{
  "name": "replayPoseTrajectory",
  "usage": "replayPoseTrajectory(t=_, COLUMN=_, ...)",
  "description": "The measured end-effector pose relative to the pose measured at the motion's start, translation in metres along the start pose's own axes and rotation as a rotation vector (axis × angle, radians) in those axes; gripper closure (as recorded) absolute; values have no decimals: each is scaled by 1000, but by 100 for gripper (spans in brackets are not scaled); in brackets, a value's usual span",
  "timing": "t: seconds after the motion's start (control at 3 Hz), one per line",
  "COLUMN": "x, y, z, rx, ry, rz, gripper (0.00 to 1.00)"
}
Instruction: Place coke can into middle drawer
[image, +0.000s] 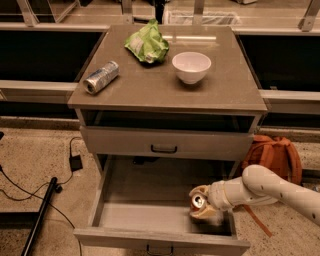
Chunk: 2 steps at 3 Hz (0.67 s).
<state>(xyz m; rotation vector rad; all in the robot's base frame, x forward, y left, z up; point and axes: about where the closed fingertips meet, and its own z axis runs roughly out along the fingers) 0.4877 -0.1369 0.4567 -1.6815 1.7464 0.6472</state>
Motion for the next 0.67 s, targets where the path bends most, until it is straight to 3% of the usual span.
replayPoseTrajectory(t=0.33, x=0, y=0, z=0, rx=0, ry=0, rz=0, gripper=0)
replayPoseTrajectory(t=0.67, x=0, y=0, z=0, rx=0, ry=0, rz=0, gripper=0)
